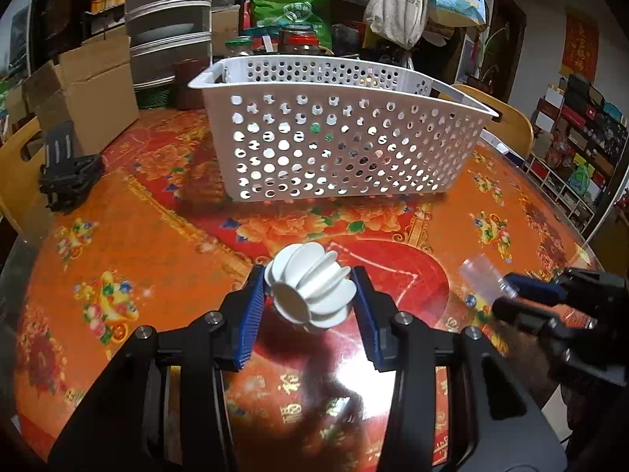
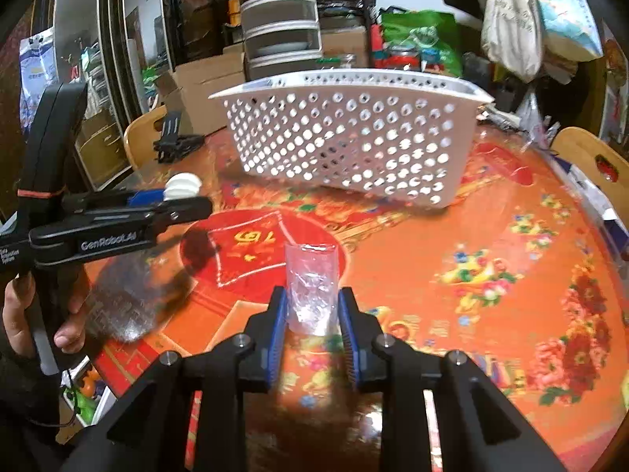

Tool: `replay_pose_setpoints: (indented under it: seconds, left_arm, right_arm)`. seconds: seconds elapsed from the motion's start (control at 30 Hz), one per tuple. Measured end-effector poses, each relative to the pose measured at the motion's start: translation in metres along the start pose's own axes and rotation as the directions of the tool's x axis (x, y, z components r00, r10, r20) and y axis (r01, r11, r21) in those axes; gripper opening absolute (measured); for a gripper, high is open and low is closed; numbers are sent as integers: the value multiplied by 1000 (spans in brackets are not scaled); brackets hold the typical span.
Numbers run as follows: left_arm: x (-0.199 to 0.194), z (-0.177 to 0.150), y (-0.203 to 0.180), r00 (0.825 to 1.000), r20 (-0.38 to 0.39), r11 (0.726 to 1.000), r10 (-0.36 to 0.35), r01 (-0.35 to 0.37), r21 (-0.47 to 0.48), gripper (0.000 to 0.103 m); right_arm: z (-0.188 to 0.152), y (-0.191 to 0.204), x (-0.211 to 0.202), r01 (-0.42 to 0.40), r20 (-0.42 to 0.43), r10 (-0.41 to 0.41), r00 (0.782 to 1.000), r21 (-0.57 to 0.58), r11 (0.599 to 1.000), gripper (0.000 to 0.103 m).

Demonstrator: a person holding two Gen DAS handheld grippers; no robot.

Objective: Organize soft objects
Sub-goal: 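Grasp the white ribbed cup with the left tool while the right tool grasps the clear bottle, then carry the ribbed cup and clear bottle with both tools into the basket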

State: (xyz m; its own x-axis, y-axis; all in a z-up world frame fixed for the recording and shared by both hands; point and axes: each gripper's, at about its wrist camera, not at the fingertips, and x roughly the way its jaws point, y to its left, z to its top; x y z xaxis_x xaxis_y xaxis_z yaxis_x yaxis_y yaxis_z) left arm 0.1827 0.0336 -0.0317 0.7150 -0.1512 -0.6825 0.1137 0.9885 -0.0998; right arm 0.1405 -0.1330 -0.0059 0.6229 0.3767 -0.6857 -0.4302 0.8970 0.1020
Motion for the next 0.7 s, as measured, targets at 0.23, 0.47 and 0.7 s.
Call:
replay_pose_setpoints:
  seconds: [0.23, 0.47, 0.7]
  left_arm:
    - [-20, -6, 1, 999, 35, 1000, 22, -22, -11, 41]
    - [-40, 0, 0, 997, 70, 999, 31, -31, -8, 41]
    - [-56, 12, 0, 995, 94, 999, 44, -44, 3, 41]
  right_arm:
    - [3, -2, -30, 49, 93, -48, 994, -2, 999, 25]
    - [8, -1, -54, 94, 156, -91, 984, -14, 995, 25]
    - [16, -2, -70, 120, 198, -113, 974, -25, 992, 25]
